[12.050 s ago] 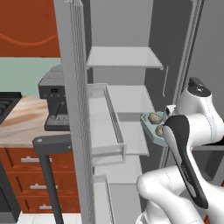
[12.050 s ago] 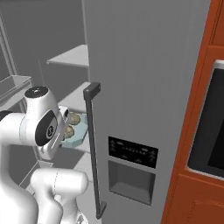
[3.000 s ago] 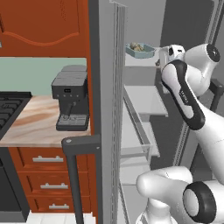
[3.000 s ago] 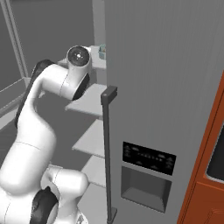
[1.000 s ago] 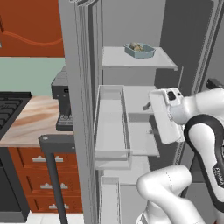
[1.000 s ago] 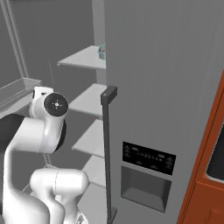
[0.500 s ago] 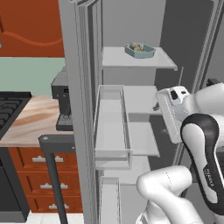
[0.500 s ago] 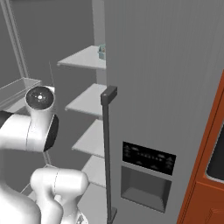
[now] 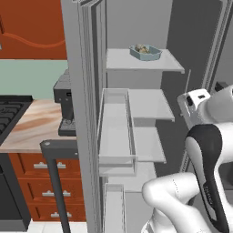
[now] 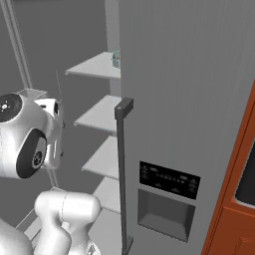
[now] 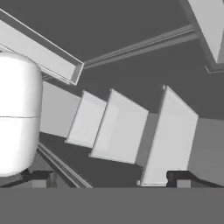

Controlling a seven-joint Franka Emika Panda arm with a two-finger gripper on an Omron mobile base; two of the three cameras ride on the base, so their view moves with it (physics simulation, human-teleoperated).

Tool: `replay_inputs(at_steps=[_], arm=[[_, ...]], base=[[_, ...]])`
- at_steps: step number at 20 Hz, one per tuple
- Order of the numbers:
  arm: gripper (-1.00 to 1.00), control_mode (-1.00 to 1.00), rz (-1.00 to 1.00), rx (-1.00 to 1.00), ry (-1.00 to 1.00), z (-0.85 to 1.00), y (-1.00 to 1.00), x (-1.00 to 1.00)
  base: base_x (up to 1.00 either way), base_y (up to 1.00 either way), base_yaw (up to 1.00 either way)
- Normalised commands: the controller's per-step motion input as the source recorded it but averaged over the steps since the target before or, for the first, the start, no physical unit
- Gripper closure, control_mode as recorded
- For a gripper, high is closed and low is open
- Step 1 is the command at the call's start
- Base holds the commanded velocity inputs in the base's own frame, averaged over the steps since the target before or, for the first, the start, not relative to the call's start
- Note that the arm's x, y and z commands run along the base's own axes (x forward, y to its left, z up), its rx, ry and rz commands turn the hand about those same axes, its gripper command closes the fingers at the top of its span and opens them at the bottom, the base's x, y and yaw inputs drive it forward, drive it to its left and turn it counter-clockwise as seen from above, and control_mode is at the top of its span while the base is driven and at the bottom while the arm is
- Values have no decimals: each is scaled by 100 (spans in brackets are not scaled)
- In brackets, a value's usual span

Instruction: Place two dumplings into each of the tupperware containers and then place the containers in the fridge.

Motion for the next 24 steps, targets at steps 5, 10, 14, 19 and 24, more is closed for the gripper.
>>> replay_inputs(at_steps=[5, 10, 14, 19, 24], arm=[[-100, -100, -13, -13, 1, 12, -41, -34], [-100, 100, 0, 0, 0, 0, 0, 0], [-100, 100, 0, 0, 0, 0, 0, 0], [-100, 100, 0, 0, 0, 0, 0, 0], [-100, 100, 0, 0, 0, 0, 0, 0]], base=[[0, 0, 0], [-92, -8, 9], [-94, -41, 62], [-67, -46, 81], [-27, 0, 100]])
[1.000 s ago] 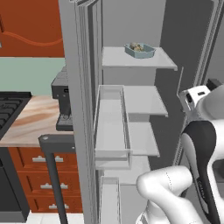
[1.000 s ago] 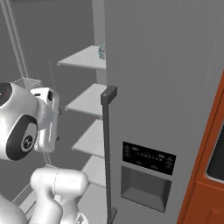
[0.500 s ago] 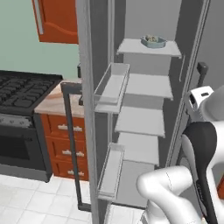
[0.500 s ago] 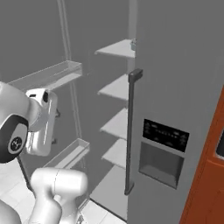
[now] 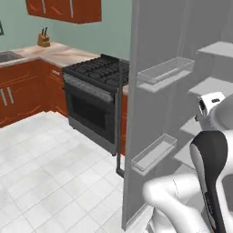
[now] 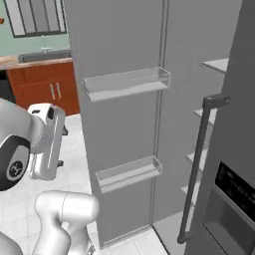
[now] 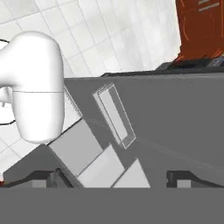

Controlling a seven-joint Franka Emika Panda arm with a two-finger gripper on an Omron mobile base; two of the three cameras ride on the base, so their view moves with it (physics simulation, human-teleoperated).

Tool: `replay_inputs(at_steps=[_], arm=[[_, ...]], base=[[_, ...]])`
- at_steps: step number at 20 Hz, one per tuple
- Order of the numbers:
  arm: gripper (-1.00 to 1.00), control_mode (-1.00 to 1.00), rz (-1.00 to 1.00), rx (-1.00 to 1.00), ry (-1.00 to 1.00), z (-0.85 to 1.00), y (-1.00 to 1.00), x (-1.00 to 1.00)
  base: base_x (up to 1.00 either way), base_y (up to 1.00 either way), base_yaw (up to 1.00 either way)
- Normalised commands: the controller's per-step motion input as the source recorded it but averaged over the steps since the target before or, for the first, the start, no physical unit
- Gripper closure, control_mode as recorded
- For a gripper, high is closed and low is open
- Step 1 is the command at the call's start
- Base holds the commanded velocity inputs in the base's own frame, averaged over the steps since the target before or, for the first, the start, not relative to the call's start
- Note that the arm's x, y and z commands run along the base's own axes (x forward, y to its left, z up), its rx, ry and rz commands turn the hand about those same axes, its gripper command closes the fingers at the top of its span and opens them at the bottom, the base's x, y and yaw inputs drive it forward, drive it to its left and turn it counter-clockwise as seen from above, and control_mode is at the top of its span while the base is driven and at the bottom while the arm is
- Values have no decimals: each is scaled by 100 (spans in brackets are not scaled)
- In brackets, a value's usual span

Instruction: Place two dumplings into each of the tupperware containers and then place the containers in the fridge.

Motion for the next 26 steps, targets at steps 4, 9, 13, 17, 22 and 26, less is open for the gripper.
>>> replay_inputs(at_steps=[4, 9, 13, 17, 22, 26], arm=[[-100, 100, 0, 0, 0, 0, 0, 0], [-100, 100, 0, 0, 0, 0, 0, 0], [-100, 100, 0, 0, 0, 0, 0, 0], [-100, 100, 0, 0, 0, 0, 0, 0], [-100, 100, 0, 0, 0, 0, 0, 0], [-100, 100, 0, 0, 0, 0, 0, 0]], base=[[-18, 0, 100], [-17, 0, 100], [35, 71, 68], [100, 100, 3], [100, 74, -21], [100, 18, -35]])
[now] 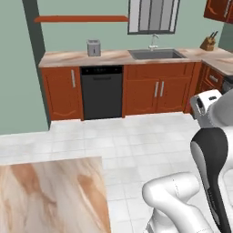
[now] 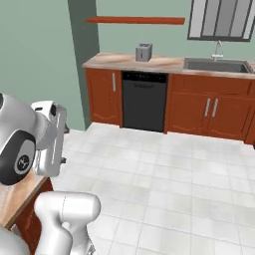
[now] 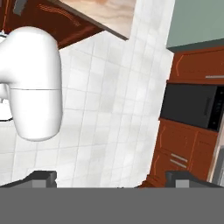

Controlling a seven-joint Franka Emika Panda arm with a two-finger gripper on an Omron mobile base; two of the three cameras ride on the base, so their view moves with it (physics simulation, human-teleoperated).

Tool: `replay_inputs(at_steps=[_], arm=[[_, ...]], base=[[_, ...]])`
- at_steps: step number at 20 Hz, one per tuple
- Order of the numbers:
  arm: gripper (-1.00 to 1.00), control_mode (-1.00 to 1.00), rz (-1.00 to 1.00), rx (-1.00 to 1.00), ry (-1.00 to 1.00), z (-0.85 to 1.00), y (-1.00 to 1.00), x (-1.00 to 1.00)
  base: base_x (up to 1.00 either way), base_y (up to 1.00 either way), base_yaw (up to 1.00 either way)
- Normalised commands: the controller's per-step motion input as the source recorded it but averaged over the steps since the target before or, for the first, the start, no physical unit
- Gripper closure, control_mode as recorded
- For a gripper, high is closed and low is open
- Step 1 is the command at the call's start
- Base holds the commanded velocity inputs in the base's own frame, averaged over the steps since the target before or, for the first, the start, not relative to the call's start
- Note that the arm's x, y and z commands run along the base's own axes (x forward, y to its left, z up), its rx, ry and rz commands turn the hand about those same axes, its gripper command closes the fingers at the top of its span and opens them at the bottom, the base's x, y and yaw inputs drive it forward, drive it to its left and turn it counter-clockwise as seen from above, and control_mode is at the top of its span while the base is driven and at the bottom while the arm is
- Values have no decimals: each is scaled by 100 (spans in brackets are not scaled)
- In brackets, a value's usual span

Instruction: Place two dumplings into each of the tupperware containers and then place the containers in the fridge.

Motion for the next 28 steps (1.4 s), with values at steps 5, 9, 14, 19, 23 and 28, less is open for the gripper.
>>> replay_inputs(at_steps=[5, 9, 14, 19, 23, 28], arm=[[-100, 100, 0, 0, 0, 0, 0, 0], [-100, 100, 0, 0, 0, 0, 0, 0], [-100, 100, 0, 0, 0, 0, 0, 0], [-100, 100, 0, 0, 0, 0, 0, 0], [-100, 100, 0, 0, 0, 0, 0, 0], [-100, 100, 0, 0, 0, 0, 0, 0]], base=[[100, -38, -5], [100, -74, 19], [100, -39, 40], [100, -6, 54], [100, -11, 49], [100, -7, 47]])
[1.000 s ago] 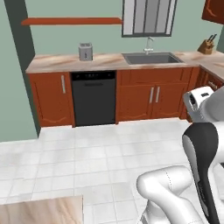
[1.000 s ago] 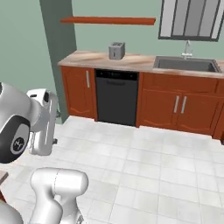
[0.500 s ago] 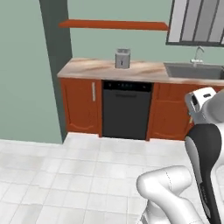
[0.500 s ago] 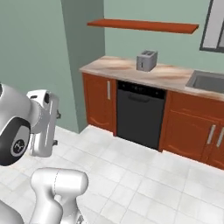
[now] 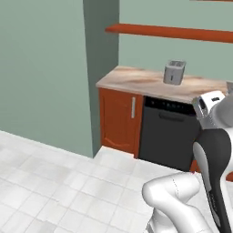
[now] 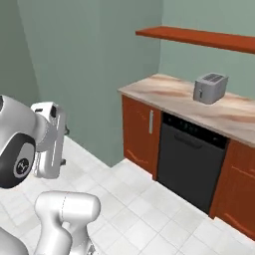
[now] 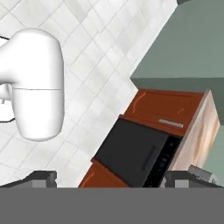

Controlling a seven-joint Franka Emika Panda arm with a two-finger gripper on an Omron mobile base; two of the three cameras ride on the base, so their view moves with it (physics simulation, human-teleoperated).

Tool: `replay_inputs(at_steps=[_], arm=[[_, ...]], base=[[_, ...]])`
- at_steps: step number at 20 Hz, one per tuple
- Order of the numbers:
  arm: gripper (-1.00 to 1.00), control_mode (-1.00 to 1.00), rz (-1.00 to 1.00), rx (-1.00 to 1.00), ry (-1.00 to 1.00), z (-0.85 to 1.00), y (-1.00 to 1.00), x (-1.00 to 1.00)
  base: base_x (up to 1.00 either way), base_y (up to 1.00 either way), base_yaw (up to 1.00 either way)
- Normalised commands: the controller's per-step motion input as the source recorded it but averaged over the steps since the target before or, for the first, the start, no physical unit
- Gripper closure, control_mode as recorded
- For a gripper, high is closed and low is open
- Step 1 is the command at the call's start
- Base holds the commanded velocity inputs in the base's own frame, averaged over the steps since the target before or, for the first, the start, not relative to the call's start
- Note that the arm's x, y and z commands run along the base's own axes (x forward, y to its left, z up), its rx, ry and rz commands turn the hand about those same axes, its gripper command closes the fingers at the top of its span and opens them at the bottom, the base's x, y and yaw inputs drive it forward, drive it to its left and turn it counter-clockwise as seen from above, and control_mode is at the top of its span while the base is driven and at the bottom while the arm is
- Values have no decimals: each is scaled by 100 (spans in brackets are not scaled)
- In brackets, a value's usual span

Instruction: Place two dumplings into each of the tupperware containers and then place the containers in the fridge.

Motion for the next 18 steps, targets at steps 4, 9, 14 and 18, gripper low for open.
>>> replay_inputs(at_steps=[4, 9, 14, 18], arm=[[-100, 100, 0, 0, 0, 0, 0, 0], [-100, 100, 0, 0, 0, 0, 0, 0], [-100, 100, 0, 0, 0, 0, 0, 0], [-100, 100, 0, 0, 0, 0, 0, 0]], base=[[100, 0, 59], [34, 0, 92], [54, 1, 80], [100, -10, 20]])
